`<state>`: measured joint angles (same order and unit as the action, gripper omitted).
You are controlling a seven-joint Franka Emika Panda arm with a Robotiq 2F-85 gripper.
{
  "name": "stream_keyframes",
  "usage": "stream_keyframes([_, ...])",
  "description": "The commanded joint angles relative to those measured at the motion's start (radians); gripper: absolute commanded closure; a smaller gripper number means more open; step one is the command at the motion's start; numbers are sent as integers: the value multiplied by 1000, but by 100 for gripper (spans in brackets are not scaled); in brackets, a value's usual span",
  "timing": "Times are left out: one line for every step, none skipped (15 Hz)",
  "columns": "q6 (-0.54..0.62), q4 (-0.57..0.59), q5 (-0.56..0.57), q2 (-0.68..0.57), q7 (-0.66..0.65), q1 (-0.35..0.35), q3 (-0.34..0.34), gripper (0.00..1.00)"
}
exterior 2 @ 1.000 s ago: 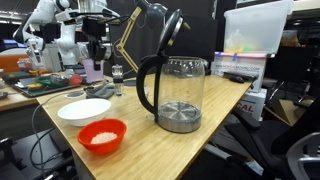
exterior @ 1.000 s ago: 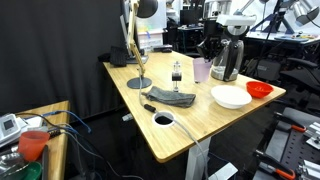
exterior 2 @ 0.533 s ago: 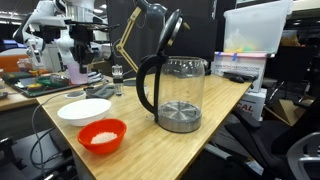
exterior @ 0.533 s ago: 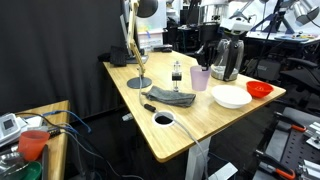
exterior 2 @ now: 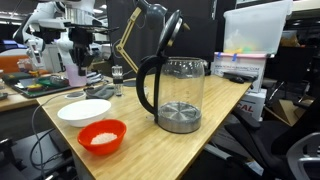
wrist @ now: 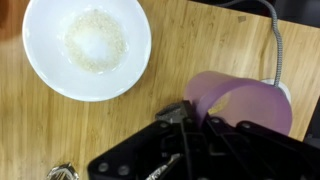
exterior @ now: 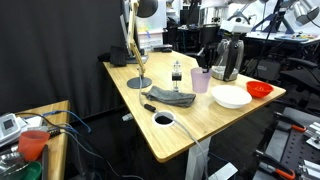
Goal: Move the cup towards the left edge of the table
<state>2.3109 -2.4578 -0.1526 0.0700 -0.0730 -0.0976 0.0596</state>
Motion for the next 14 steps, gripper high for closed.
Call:
stream_keyframes([24,-25,-51,-16,4,-9,20,99])
stream_keyframes([28,-33,-64,-21,7,-13,25,99])
stream_keyframes([32,-39,-92,-30,18,-20,31,99])
stream_keyframes([34,-41,-117,-39,25,-26,38,99])
stream_keyframes([29,-42,-155,-49,39,-32,44,99])
stream_keyframes([34,-44,-183,-58,51,-38,51,99])
stream_keyframes([35,-42,-205,-70,56,-42,57,99])
stream_keyframes([44,-39,-224,-87,58,-45,62,99])
stream_keyframes([58,-36,-237,-103,60,-46,67,99])
stream_keyframes([80,-35,-241,-119,57,-48,71,99])
stream_keyframes([104,-31,-234,-138,52,-49,76,99])
stream_keyframes([129,-30,-225,-155,49,-50,80,99])
stream_keyframes([148,-31,-218,-167,47,-50,83,99])
stream_keyframes([171,-33,-205,-179,40,-52,86,99])
